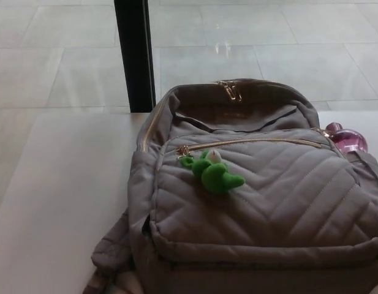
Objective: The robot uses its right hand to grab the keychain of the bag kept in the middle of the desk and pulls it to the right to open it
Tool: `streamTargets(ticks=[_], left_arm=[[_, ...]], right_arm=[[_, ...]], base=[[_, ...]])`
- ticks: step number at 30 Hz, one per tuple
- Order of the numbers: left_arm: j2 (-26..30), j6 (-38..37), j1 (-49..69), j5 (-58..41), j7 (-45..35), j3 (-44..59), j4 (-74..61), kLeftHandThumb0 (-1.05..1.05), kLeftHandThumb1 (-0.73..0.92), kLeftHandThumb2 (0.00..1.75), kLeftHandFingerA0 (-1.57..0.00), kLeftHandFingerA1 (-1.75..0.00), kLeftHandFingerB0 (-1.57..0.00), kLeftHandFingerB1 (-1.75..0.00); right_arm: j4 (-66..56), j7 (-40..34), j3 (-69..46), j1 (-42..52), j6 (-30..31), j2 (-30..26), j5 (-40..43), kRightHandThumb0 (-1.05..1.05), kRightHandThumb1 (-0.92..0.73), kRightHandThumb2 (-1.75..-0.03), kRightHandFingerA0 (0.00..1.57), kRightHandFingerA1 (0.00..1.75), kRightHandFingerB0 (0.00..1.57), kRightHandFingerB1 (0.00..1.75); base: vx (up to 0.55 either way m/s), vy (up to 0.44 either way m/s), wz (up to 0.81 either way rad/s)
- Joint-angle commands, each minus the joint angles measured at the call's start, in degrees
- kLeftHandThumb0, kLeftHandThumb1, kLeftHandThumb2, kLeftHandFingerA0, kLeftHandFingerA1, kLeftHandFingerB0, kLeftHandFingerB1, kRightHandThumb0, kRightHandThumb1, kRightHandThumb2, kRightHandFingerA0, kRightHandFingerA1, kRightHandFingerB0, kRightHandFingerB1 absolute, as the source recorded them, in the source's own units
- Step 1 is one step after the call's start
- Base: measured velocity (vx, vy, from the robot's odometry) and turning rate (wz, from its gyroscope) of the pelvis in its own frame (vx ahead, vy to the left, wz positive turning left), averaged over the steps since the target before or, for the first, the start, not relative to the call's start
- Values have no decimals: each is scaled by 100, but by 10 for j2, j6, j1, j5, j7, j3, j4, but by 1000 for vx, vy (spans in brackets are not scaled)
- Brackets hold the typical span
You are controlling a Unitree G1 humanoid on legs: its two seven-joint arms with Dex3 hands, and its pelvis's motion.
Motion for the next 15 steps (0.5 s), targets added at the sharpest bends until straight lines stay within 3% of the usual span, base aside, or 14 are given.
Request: streamTargets(ticks=[1, 2, 3, 5, 6, 7, 8, 10, 11, 12, 13, 14, 15], left_arm=[[14, -11, 9, -9, -15, 3, 13, -61, 75, 62, -47, -56, -33, -41], [15, -13, 11, -10, -17, 4, 14, -61, 75, 62, -47, -56, -33, -41], [14, -10, 10, -14, -16, 7, 17, -61, 74, 62, -46, -56, -32, -41], [13, -9, 10, -21, -21, 14, 19, -61, 73, 62, -45, -58, -33, -42], [11, -12, 11, -19, -22, 12, 19, -60, 74, 62, -45, -59, -33, -43], [12, -24, 16, -11, -28, 5, 18, -61, 75, 62, -43, -58, -33, -43], [12, -33, 19, -3, -29, -2, 19, -61, 76, 62, -44, -58, -34, -43], [15, -39, 23, 7, -29, -13, 21, -64, 75, 62, -44, -57, -34, -42], [16, -39, 24, 5, -31, -12, 22, -64, 75, 62, -44, -57, -34, -42], [18, -40, 28, 8, -32, -15, 21, -65, 76, 62, -43, -56, -34, -42], [20, -29, 31, 13, -18, -18, 24, -66, 59, 96, -44, -62, -33, -54], [20, -29, 31, 12, -18, -19, 24, -66, 59, 96, -44, -62, -33, -54], [21, -29, 35, 13, -18, -20, 23, -66, 76, 62, -50, -53, -37, -41]], right_arm=[[60, -9, -35, -60, 14, -34, 36, -81, -51, -86, 55, 70, 11, 42], [83, -14, -38, -80, 7, -43, 33, -81, -51, -86, 55, 70, 11, 42], [54, -17, -44, -102, 48, -62, 37, -79, -67, -61, 49, 60, 13, 32], [-4, -24, -60, -126, 109, -77, 52, -75, -69, -61, 47, 62, 15, 30], [-52, -27, -71, -134, 149, -82, 62, -76, -55, -92, 36, 61, 8, 44], [-99, -39, -78, -153, 175, -87, 64, -78, -69, -61, 39, 60, 17, 38], [-101, -44, -75, -176, 178, -95, 59, -90, -59, -96, 50, 72, 14, 49], [-116, -57, -67, -224, 209, -105, 50, -79, -53, -92, 70, 85, 19, 53], [-125, -60, -64, -238, 228, -108, 46, -79, -53, -92, 70, 85, 19, 53], [-127, -56, -63, -253, 229, -108, 51, -78, -67, -60, 59, 73, 23, 46], [-118, -51, -43, -303, 253, -116, 46, -76, -66, -60, 45, 61, 23, 42], [-119, -50, -44, -304, 255, -115, 44, -76, -66, -60, 45, 61, 23, 42], [-135, -62, -39, -312, 254, -108, 34, -73, -68, -61, 49, 57, 25, 35]], base=[[0, 0, 0], [0, 0, 0], [-4, 4, -9], [-2, 1, -4], [0, 0, 0], [0, 0, 0], [0, 0, 0], [0, 0, 0], [0, 0, 0], [0, 0, 0], [0, 0, 0], [0, 0, 0], [0, 0, 0]])
